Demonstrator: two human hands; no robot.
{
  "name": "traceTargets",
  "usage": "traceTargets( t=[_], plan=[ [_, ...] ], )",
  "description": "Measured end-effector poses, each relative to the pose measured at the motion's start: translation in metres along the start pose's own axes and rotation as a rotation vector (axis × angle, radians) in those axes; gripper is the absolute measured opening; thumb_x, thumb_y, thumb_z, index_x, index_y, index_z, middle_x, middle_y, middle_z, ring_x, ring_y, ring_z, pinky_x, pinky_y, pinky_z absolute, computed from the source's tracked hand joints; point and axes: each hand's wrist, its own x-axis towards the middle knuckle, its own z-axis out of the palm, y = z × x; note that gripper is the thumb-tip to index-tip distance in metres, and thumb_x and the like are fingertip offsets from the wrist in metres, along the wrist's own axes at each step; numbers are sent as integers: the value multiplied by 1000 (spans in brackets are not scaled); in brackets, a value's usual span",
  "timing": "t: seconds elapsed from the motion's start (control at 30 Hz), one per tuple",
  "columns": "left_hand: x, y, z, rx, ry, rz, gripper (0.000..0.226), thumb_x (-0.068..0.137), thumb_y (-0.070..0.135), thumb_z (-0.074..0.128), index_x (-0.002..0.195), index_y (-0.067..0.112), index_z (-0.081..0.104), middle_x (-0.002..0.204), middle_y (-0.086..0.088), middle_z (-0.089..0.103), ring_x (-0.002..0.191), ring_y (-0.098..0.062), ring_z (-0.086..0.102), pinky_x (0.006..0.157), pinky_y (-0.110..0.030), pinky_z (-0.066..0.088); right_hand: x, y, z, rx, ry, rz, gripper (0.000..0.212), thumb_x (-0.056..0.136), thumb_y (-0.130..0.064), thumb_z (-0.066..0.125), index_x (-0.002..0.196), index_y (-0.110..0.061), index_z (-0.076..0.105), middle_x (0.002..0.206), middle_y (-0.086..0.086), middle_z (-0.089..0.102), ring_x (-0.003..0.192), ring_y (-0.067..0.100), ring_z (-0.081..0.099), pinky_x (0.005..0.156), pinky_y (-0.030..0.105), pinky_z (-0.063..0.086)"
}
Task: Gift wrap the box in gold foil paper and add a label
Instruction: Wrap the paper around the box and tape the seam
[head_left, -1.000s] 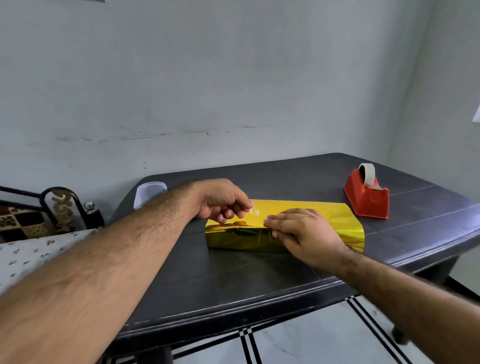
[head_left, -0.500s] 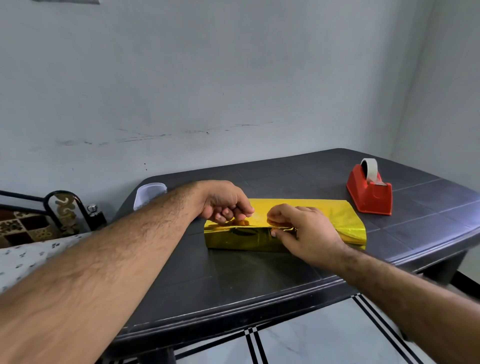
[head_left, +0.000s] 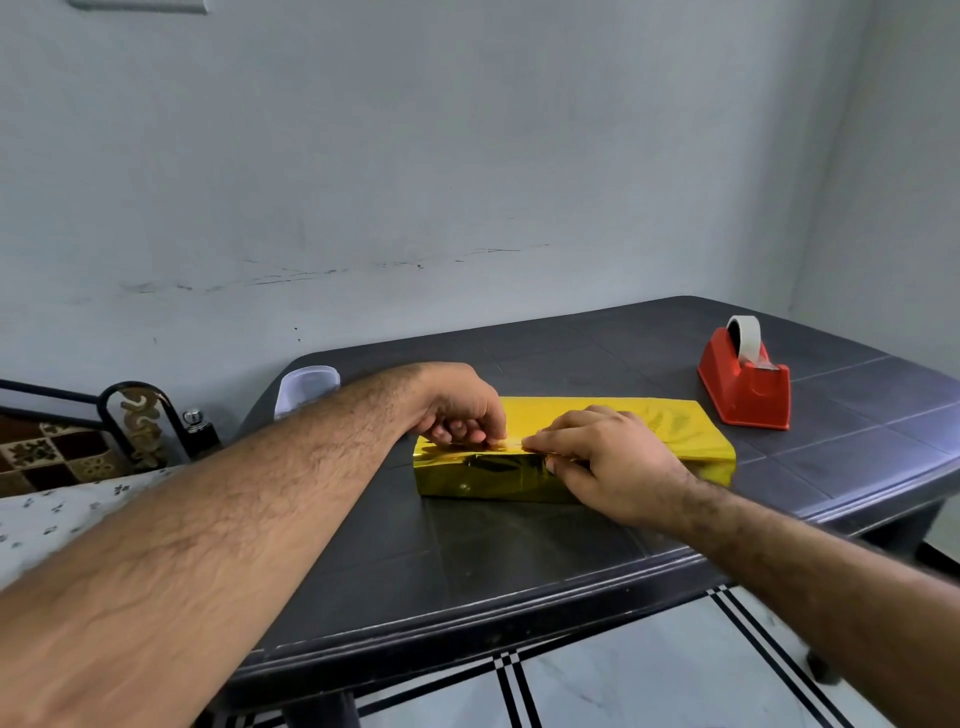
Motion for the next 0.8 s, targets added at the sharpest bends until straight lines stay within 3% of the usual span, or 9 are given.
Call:
traceTargets(
  t=[0.17,0.43,0.57,0.63,0.7,0.77,0.8],
  plan=[
    [-4,8,7,107,119,-3,20,83,20,80,68,14,68,53,3,56,38,-7,40,42,-18,29,2,-4,-4,-44,-25,-9,38,102,-36,57,136,-49,66,130,-23,65,123,8,55,107,43,48],
    [-7,20,9,244,162,-40,20,90,28,80,84,11,71,49,4,57,34,-5,42,41,-16,31,0,-7,-8,-56,-54,9,39,104,-35,56,138,-50,64,133,-24,64,125,8,53,108,43,46],
    [-9,14,0,331,221,-55,34,85,36,87,91,9,68,67,0,62,53,-10,50,52,-23,40,0,-7,-6,-52,-54,15,39,103,-35,56,138,-50,65,133,-24,65,126,8,53,109,44,46],
    [-11,9,-5,427,244,-63,37,86,38,86,96,7,70,83,-2,69,68,-12,59,62,-25,52,0,-6,-6,-41,-50,18,39,103,-35,56,137,-49,65,132,-24,65,126,8,54,109,44,47],
    [-12,4,-6,540,432,47,32,84,35,87,98,8,74,94,-2,75,80,-13,68,74,-28,60,0,-5,-6,-40,-44,20,38,103,-35,57,137,-50,65,132,-25,65,126,8,54,109,44,47],
    [-14,1,1,456,617,325,13,83,24,87,91,17,78,87,6,75,80,-7,71,67,-22,56,0,-6,-6,-39,-41,26,38,103,-36,57,137,-50,65,132,-25,65,125,7,54,110,44,46],
    [-18,0,7,408,597,460,7,85,21,85,91,21,81,87,10,74,80,-2,68,66,-17,51,0,-7,-7,-39,-38,28,38,103,-35,57,137,-49,65,132,-25,65,125,7,54,110,44,46]
  ],
)
